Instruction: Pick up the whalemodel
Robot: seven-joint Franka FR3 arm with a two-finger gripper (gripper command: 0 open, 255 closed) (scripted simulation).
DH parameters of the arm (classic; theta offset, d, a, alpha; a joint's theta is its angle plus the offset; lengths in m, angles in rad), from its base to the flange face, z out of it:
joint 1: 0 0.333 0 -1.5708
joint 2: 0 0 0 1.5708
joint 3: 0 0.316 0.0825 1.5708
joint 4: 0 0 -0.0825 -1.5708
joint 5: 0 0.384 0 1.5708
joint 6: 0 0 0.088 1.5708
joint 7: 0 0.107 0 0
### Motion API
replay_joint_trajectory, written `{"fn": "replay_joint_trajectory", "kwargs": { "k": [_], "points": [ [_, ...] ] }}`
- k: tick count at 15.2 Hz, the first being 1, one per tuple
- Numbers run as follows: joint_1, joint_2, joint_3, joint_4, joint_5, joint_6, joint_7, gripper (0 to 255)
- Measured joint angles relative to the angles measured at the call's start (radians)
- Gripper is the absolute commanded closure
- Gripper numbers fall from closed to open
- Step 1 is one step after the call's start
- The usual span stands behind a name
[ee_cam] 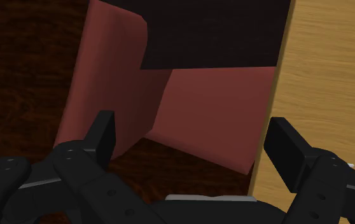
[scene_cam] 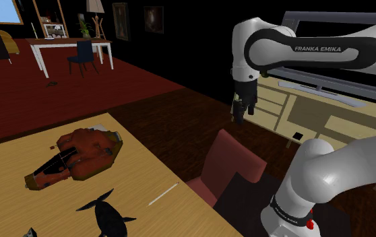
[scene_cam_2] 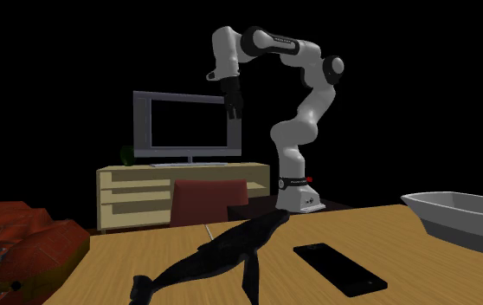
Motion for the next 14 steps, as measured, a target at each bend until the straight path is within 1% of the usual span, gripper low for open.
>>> {"fn": "replay_joint_trajectory", "kwargs": {
  "k": [2, 5, 9, 14],
  "points": [
    [0.002, 0.008, 0.005, -0.003, 0.007, 0.008, 0.008, 0],
    [0.021, 0.055, 0.046, -0.014, 0.054, 0.057, 0.067, 0],
    [0.05, 0.142, 0.107, -0.019, 0.123, 0.137, 0.153, 0],
    [0.084, 0.264, 0.181, 0.004, 0.196, 0.23, 0.255, 0]
  ]
}}
